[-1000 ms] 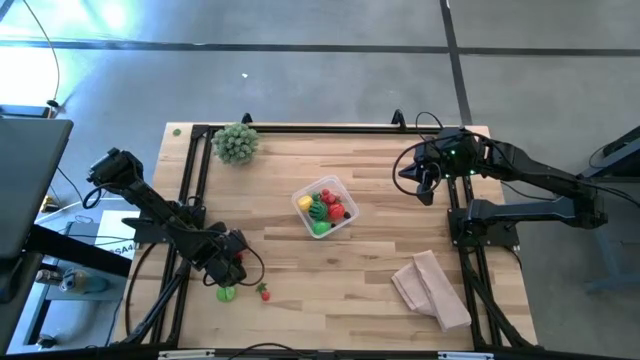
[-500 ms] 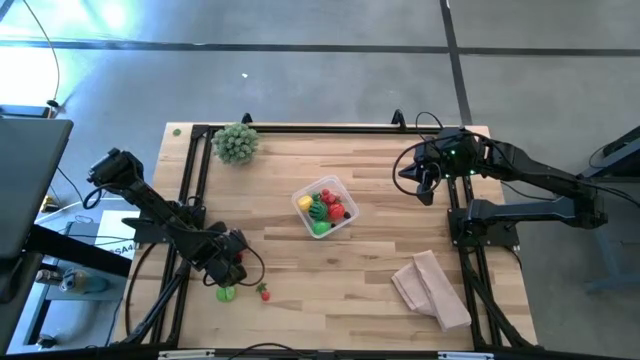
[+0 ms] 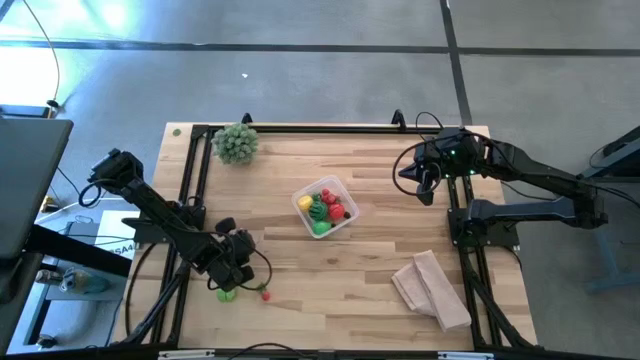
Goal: Pick and placing Produce into tupperware
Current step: Put the red cherry into the transparent bin
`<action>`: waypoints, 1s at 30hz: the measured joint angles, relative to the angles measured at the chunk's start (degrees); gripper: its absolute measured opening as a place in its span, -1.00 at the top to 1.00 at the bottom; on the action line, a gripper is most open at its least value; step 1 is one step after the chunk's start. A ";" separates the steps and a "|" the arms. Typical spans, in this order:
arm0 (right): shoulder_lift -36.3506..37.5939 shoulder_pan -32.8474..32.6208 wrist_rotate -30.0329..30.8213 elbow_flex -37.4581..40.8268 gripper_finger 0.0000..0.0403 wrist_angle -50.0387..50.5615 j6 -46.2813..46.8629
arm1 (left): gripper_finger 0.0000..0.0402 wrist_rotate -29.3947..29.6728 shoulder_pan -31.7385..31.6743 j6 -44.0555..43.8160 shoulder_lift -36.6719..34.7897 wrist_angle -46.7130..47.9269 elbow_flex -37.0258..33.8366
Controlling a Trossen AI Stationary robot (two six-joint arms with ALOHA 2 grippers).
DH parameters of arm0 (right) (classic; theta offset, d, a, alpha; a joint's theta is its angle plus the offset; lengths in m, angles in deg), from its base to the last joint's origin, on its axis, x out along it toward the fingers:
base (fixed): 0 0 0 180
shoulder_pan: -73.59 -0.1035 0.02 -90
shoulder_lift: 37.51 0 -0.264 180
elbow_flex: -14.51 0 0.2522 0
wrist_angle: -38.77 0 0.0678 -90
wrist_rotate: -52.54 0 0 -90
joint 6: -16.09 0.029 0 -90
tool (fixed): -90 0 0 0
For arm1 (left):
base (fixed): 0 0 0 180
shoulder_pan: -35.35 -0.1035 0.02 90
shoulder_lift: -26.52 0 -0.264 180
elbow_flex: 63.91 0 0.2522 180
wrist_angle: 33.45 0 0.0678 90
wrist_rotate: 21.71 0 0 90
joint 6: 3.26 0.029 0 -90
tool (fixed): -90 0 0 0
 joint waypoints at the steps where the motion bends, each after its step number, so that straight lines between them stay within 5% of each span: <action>1: 0.00 0.00 0.02 0.00 0.98 0.00 0.00 | 0.56 2.06 0.00 1.43 0.00 -0.03 0.98; 9: -0.02 0.01 0.01 0.00 0.98 0.00 0.00 | 0.56 21.52 -1.43 16.72 -0.07 -2.54 10.64; 14: -0.02 0.00 0.00 0.00 0.98 0.00 0.00 | 0.56 20.79 -9.33 29.44 -0.11 -7.80 17.18; 17: 0.00 0.01 0.01 0.00 0.98 0.00 0.00 | 0.56 12.71 -16.36 41.13 -0.11 -17.16 18.71; 20: -0.01 0.01 0.00 0.00 0.98 0.00 0.00 | 0.56 -1.33 -24.82 51.89 -0.11 -26.47 18.73; 25: -0.01 0.00 0.00 0.00 0.98 0.00 0.00 | 0.56 -27.84 -39.29 55.01 1.72 -32.60 18.82; 30: 0.00 0.02 0.01 0.00 0.98 0.00 0.00 | 0.56 -41.83 -47.84 57.50 7.61 -34.90 18.78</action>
